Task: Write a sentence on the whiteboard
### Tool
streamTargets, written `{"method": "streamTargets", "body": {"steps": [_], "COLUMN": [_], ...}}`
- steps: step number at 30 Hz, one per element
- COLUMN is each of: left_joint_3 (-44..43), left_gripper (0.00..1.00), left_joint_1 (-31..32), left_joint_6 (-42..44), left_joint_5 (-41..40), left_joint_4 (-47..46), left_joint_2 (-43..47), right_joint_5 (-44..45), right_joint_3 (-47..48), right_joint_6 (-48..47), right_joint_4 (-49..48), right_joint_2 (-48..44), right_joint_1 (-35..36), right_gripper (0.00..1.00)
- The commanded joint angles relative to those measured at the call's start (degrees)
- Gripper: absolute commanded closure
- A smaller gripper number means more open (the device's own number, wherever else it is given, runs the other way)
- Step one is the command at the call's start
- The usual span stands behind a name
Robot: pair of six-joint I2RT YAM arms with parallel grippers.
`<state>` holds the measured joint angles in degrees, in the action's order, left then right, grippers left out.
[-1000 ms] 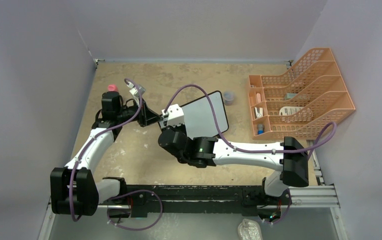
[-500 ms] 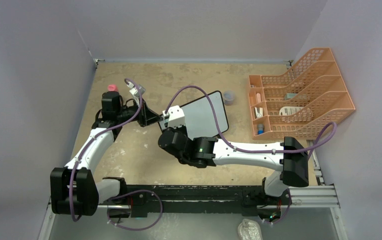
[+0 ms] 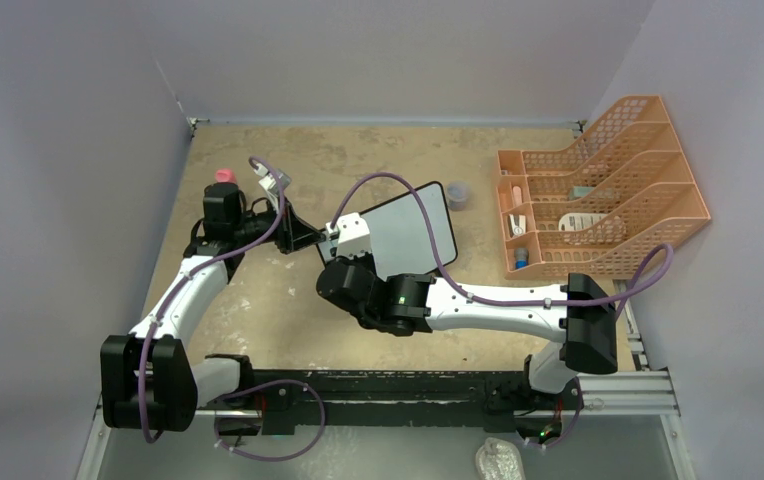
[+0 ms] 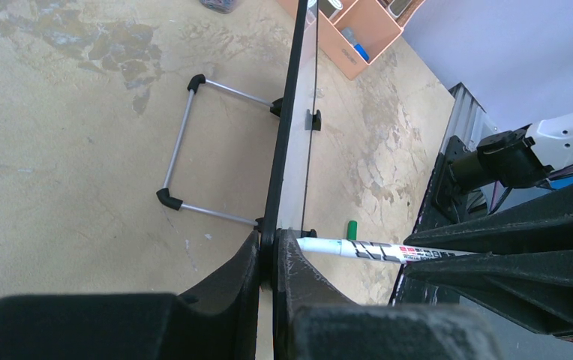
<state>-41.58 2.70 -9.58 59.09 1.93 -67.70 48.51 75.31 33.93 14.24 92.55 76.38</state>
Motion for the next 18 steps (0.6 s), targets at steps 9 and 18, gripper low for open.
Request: {"method": "streamTargets", "body": {"steps": [9, 18], "left_joint_3": [-2.3, -2.3], "left_gripper": [1.0, 1.0], "left_joint_1": [0.2, 0.2], "left_joint_6": [1.1, 1.1], "left_joint_5": [-0.3, -0.4], "left_joint_4": [-0.1, 0.0], "left_joint_2": [0.8, 0.6], "right_joint_5": [-0.4, -1.3], "right_joint_3": [0.6, 0.5], "right_joint_6": [2.4, 2.9], "right_joint_4": [2.1, 3.1], "right_joint_2": [-0.4, -0.5], "right_joint_1": [-0.3, -0.2], "right_gripper": [1.0, 1.0]}}
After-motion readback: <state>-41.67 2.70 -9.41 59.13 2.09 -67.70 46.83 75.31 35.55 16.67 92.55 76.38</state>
